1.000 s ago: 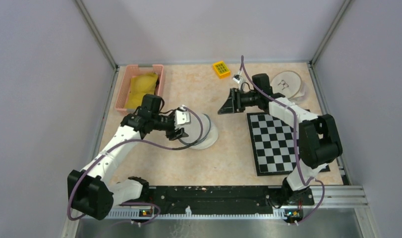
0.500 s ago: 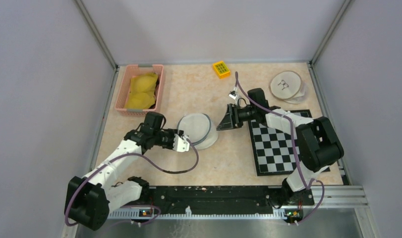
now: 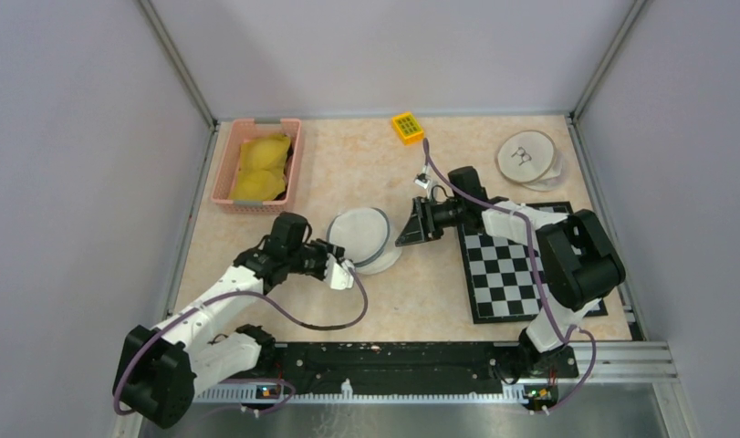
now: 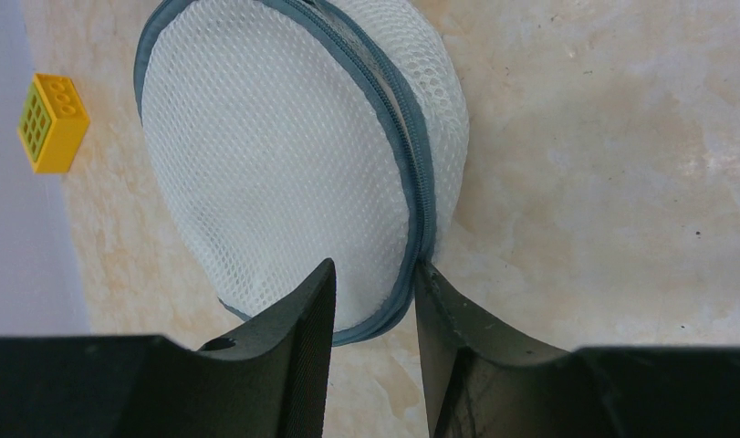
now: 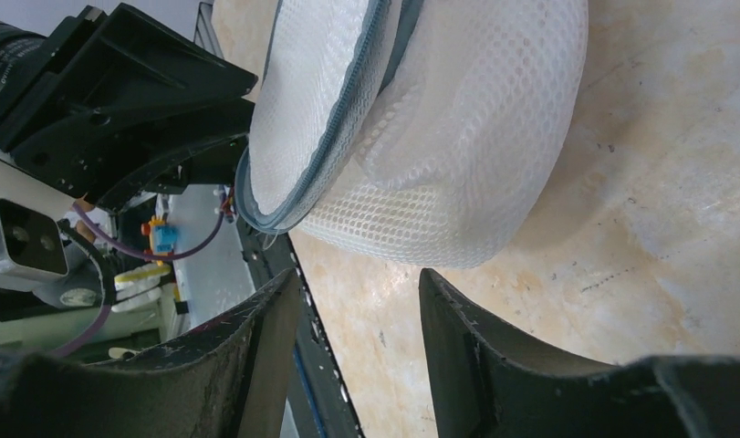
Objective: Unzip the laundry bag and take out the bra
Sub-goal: Open the laundry bag at the center of the board.
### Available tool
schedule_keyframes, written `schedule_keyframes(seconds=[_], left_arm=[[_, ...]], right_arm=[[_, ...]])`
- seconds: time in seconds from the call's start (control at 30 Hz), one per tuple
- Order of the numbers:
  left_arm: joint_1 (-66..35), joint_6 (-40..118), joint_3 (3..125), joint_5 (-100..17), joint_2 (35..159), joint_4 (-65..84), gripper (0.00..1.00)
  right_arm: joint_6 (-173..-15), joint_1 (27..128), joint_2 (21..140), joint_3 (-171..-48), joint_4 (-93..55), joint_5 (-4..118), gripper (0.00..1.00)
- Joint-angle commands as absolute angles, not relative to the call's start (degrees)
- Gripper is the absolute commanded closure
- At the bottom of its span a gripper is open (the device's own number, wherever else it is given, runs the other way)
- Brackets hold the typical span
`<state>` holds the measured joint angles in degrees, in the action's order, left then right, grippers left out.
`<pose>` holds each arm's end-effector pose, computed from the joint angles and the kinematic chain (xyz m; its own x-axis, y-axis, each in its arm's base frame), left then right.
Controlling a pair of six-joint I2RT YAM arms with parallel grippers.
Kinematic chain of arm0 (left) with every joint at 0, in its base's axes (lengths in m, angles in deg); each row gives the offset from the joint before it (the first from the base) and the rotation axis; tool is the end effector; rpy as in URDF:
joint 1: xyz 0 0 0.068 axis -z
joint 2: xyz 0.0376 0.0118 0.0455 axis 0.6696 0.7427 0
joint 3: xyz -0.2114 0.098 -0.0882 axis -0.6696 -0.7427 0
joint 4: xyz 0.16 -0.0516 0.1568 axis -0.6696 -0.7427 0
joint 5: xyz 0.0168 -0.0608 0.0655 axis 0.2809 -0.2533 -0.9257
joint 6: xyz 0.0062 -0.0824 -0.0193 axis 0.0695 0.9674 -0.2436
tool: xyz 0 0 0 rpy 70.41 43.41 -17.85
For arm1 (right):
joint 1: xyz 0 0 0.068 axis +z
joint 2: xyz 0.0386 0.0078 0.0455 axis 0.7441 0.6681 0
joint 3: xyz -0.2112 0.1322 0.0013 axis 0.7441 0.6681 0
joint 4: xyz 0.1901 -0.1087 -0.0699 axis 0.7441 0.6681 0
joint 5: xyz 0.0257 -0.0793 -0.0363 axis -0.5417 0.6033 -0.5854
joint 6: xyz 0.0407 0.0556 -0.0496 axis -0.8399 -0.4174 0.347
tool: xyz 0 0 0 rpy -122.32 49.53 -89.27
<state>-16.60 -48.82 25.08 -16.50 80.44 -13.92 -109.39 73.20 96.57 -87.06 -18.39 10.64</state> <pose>0.1677 -0.1251 0.1816 0.5215 0.6502 -0.5525 0.8070 -0.1656 0.5669 0.2686 0.1927 0.1642 -0.8849 -0.1695 -0.4338 -0.4648 0.3827 0.7985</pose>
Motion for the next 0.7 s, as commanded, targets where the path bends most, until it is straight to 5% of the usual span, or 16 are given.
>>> schedule_keyframes(seconds=[0.0,0.13,0.4,0.67], left_arm=[[-13.8,-47.6,23.5,-17.6,79.7,-8.5,0.56],[-11.0,-46.0,23.3,-19.1,80.0,-6.2,0.61],[-10.4,-37.9,27.9,-19.9,79.4,-8.7,1.00],[-10.3,-26.0,31.2,-23.3,76.2,-5.9,1.00]], right_arm=[[-108.1,74.1,97.2,-89.0,-20.1,10.7,0.50],[-108.0,74.0,97.2,-89.0,-20.1,10.8,0.50],[-107.0,74.0,96.6,-89.2,-19.8,11.3,0.50],[-106.1,74.0,95.8,-89.9,-17.2,11.6,0.48]])
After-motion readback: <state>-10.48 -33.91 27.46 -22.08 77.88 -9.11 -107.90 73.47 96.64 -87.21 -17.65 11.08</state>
